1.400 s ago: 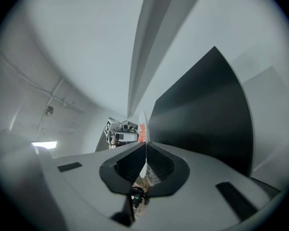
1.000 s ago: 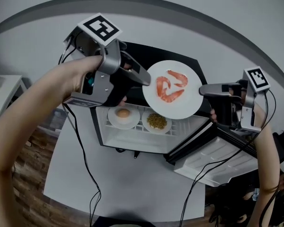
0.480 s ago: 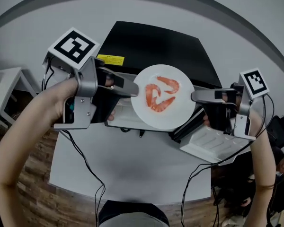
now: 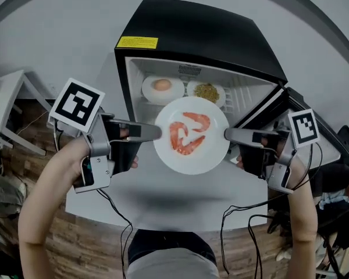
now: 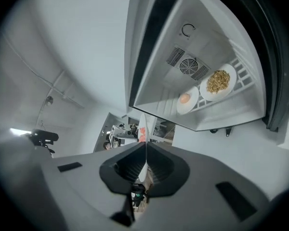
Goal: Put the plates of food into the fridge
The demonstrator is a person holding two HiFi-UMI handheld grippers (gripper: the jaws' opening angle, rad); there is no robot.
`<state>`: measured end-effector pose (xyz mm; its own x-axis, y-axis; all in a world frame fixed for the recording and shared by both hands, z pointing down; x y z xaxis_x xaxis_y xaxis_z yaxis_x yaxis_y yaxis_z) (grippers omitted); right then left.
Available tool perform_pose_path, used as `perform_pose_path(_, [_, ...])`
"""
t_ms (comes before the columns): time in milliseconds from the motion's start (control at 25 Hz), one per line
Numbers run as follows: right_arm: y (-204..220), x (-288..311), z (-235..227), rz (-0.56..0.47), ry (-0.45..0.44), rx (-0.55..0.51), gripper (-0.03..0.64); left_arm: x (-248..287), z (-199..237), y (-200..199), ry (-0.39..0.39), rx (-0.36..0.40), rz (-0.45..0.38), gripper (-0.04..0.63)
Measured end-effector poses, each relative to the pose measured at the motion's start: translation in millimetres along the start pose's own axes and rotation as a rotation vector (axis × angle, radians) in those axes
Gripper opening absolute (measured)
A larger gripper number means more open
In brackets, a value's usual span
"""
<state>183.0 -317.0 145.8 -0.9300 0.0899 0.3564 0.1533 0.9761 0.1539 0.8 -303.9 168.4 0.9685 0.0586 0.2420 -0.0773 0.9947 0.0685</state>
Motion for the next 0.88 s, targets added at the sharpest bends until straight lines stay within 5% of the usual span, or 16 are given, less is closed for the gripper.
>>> perform_pose_path(440, [12.1,16.5,-32.5,-0.097,-0.003,0.161,0.020,-1.9,29.8,1.0,0.039,-0.102,-0.110,0.018])
perform_pose_path(880, [51.3,63.7,-164.0,-0.239,-0.050,0.317,0.020,33.8,159.4,24.0,0.039,-0.256,-0.225,0.017])
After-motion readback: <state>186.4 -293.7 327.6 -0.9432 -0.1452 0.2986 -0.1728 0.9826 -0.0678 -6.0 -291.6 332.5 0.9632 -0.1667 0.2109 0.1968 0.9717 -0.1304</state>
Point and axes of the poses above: the fingertips, and each gripper's own axes: x forward along the fingers, z to its left, y out of its underside, the point moved 3 cm from there along -x, backward along the fingers, and after that the axes turned 11 degrees about z, right-handed, at the moved point
